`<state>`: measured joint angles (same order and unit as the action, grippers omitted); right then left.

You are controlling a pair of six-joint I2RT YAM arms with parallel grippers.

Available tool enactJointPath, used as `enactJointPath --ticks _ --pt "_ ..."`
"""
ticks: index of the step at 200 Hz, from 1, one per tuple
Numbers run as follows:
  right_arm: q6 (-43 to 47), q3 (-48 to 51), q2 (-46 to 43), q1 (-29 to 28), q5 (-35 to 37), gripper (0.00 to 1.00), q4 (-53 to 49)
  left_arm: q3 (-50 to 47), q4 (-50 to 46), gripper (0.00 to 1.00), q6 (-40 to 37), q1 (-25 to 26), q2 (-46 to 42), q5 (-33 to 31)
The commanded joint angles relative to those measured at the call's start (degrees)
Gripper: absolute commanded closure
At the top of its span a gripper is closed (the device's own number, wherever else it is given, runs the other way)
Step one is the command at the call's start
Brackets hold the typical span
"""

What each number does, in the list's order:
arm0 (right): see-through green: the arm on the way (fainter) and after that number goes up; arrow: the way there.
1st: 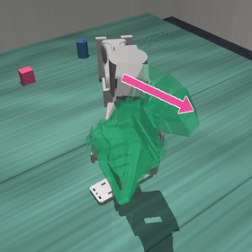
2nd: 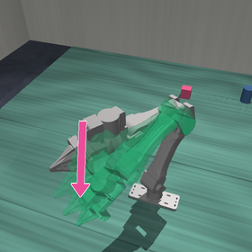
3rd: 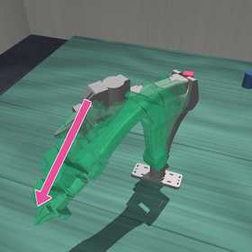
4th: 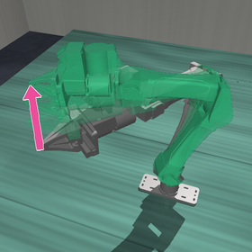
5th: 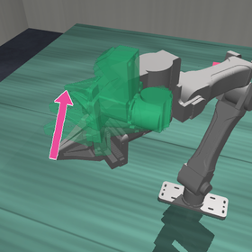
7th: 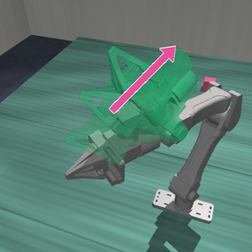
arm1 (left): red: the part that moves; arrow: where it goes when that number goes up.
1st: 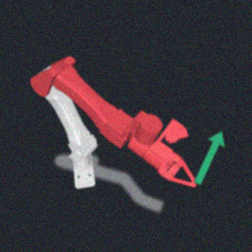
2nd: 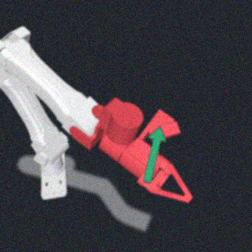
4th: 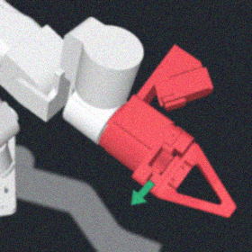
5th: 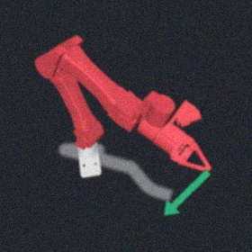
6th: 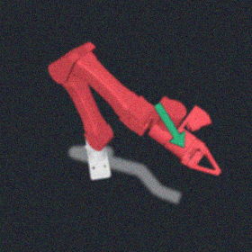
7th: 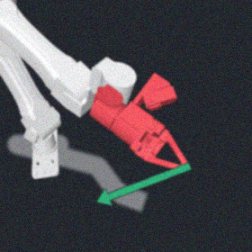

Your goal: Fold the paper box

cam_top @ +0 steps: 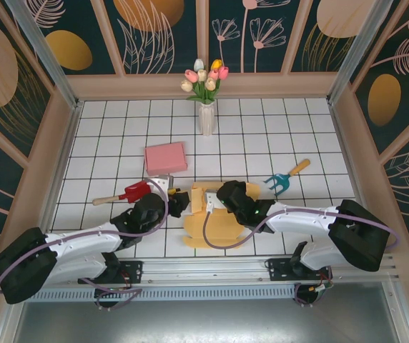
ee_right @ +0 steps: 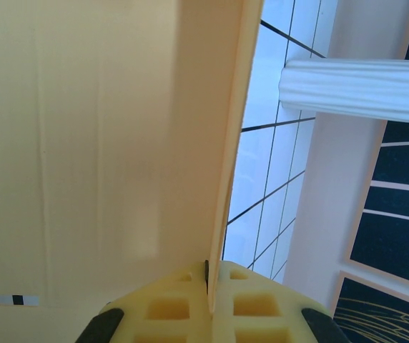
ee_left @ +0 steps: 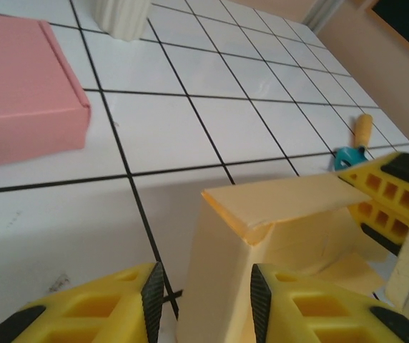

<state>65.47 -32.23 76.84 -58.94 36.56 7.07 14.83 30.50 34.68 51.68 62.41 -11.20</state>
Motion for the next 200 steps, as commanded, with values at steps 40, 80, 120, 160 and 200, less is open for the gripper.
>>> enactJointPath --ticks 40,80,120,160,200 --pt "0.7 1.11 -1.92 -0.21 -2.88 1.0 -1.91 -5.03 11.55 0.56 -6.48 -4.19 1.02 11.88" --pt "10.04 7.54 -9.91 0.14 -7.94 1.0 9.25 -15.92 25.22 0.12 -13.79 -4.5 -6.07 15.53" --pt "14.06 9.73 -19.18 0.77 -18.91 1.0 9.98 -20.78 31.82 0.05 -18.54 -4.49 -11.17 20.87" --pt "19.83 7.17 -21.65 6.04 -30.88 1.0 4.02 -20.63 35.44 0.05 -25.52 -4.49 -11.65 20.21" --pt "26.14 1.37 -19.73 12.1 -35.39 1.0 -1.28 -11.43 33.62 0.02 -33.85 -4.5 2.79 27.31"
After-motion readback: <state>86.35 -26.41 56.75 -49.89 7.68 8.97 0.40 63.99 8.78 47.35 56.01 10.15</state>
